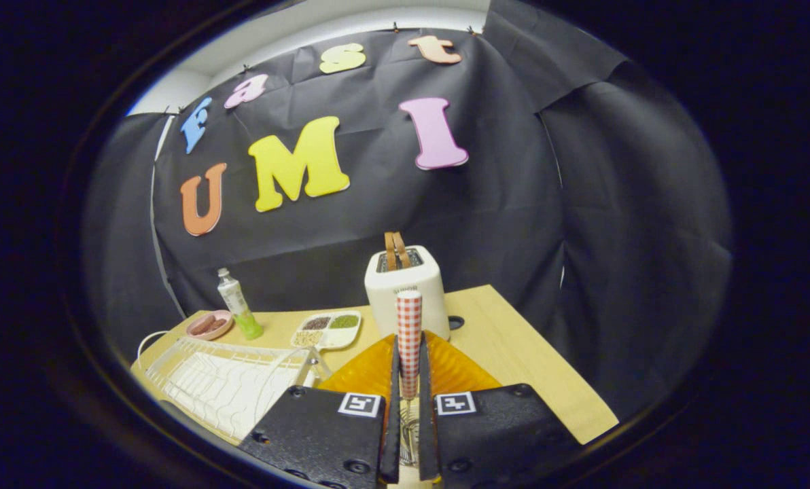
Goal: Take the plate from the dish rack, then take the spoon from the basket and place it into the plate.
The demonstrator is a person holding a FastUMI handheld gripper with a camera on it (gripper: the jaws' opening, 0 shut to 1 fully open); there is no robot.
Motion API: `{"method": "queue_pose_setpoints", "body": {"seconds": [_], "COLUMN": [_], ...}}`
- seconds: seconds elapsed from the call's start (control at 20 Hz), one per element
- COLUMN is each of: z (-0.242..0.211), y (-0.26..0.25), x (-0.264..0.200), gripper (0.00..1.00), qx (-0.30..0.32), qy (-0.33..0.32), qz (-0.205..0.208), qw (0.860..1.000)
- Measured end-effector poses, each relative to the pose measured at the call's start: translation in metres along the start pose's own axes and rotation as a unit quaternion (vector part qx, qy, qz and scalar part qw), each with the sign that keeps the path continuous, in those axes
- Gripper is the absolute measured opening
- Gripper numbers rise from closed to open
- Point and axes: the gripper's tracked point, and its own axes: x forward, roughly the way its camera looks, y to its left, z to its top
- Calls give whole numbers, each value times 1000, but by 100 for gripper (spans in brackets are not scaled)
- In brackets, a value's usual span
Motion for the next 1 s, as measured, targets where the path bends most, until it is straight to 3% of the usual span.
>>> {"method": "queue_pose_setpoints", "body": {"seconds": [0.5,0.75,1.0], "z": [81,65,5], "y": [68,131,187], "x": [-129,-190,-225], "gripper": [16,16,16], "qx": [-58,-49,-46], "qy": [-121,-134,-121], "qz": [18,53,67], "qw": [991,988,989]}}
